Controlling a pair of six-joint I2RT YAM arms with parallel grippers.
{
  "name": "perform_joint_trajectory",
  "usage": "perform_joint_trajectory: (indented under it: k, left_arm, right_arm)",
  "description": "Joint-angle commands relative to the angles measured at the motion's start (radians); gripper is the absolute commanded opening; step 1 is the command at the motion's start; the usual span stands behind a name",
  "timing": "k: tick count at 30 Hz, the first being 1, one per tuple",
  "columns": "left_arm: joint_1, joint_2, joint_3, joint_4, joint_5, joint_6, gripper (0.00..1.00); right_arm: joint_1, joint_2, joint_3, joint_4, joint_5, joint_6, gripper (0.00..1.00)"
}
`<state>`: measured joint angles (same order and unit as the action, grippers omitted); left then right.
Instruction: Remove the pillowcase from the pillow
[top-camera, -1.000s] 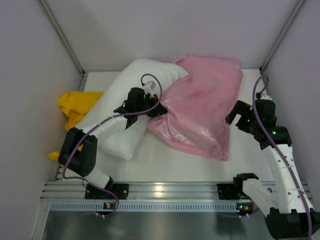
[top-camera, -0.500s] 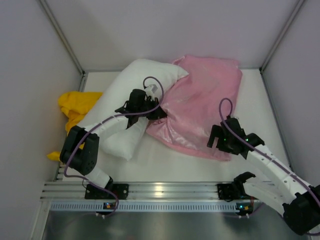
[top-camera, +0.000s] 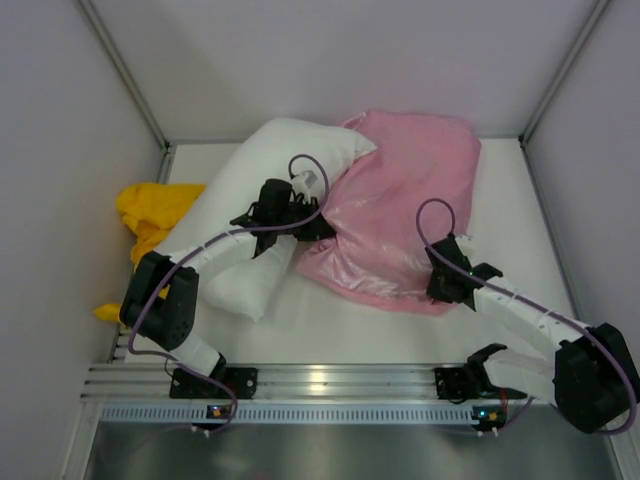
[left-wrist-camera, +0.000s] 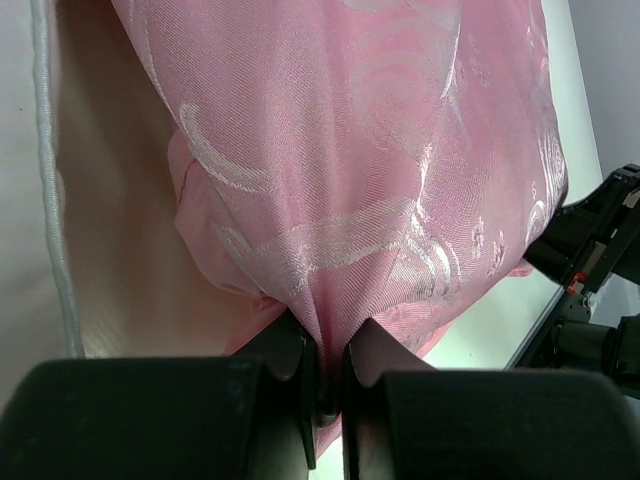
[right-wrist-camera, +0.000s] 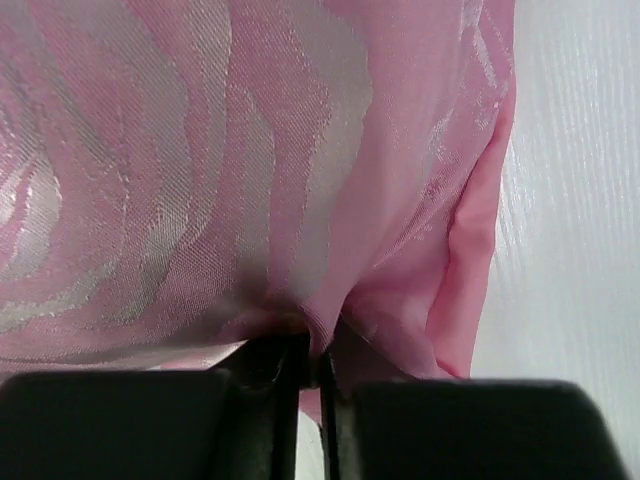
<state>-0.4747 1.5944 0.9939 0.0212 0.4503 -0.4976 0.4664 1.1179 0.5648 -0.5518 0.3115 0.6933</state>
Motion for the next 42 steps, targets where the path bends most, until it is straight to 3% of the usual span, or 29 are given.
perform_joint_trajectory:
  k: [1,6,14,20,26,31,33,38,42]
  left_arm:
    - [0.010,-0.039,-0.001,0.059,0.028,0.005,0.00]
    - [0.008,-0.054,-0.001,0.068,0.105,0.002,0.00]
    - [-0.010,-0.116,0.028,0.086,0.269,0.011,0.00]
    - [-0.096,-0.330,0.069,0.086,0.378,0.109,0.00]
    - [-0.131,-0.581,0.141,0.086,0.318,0.094,0.00]
    - [-0.133,-0.656,0.270,0.071,0.262,0.064,0.00]
    - [-0.133,-0.624,0.371,0.040,0.225,0.080,0.00]
    - [-0.131,-0.343,0.709,-0.046,0.225,0.067,0.00]
    - [-0.134,-0.010,1.036,-0.112,0.310,-0.045,0.00]
  right_arm:
    - [0.024,-0.049,-0.025,0.089,0.069,0.017,0.00]
    - [0.071,-0.226,-0.003,0.024,0.069,-0.006,0.00]
    - [0.127,-0.495,0.287,-0.137,-0.029,-0.049,0.00]
    - [0.132,-0.527,0.532,-0.158,-0.152,-0.118,0.00]
    - [0.130,-0.510,0.776,-0.168,-0.351,-0.196,0.00]
    - [0.130,-0.481,0.950,-0.177,-0.463,-0.218,0.00]
    - [0.130,-0.468,0.997,-0.178,-0.439,-0.242,0.00]
    - [0.130,-0.377,1.076,-0.204,-0.300,-0.244,0.00]
    - [0.130,-0.311,1.129,-0.356,0.085,-0.114,0.00]
